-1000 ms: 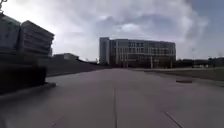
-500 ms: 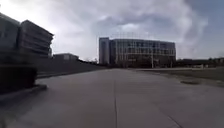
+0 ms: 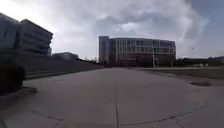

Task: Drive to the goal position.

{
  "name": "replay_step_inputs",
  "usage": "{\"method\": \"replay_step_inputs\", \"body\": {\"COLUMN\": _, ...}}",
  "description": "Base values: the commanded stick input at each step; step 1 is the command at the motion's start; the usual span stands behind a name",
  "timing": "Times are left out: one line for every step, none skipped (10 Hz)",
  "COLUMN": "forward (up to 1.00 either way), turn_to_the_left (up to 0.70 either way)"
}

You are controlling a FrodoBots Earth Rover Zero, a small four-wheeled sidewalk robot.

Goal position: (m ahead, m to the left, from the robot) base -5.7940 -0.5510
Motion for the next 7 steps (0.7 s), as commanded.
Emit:
{"method": "replay_step_inputs", "body": {"forward": 1.00, "turn_to_the_left": 0.00}}
{"method": "replay_step_inputs", "body": {"forward": 1.00, "turn_to_the_left": 0.00}}
{"method": "replay_step_inputs", "body": {"forward": 1.00, "turn_to_the_left": 0.00}}
{"method": "replay_step_inputs", "body": {"forward": 1.00, "turn_to_the_left": 0.00}}
{"method": "replay_step_inputs", "body": {"forward": 1.00, "turn_to_the_left": 0.00}}
{"method": "replay_step_inputs", "body": {"forward": 1.00, "turn_to_the_left": 0.00}}
{"method": "replay_step_inputs", "body": {"forward": 1.00, "turn_to_the_left": 0.00}}
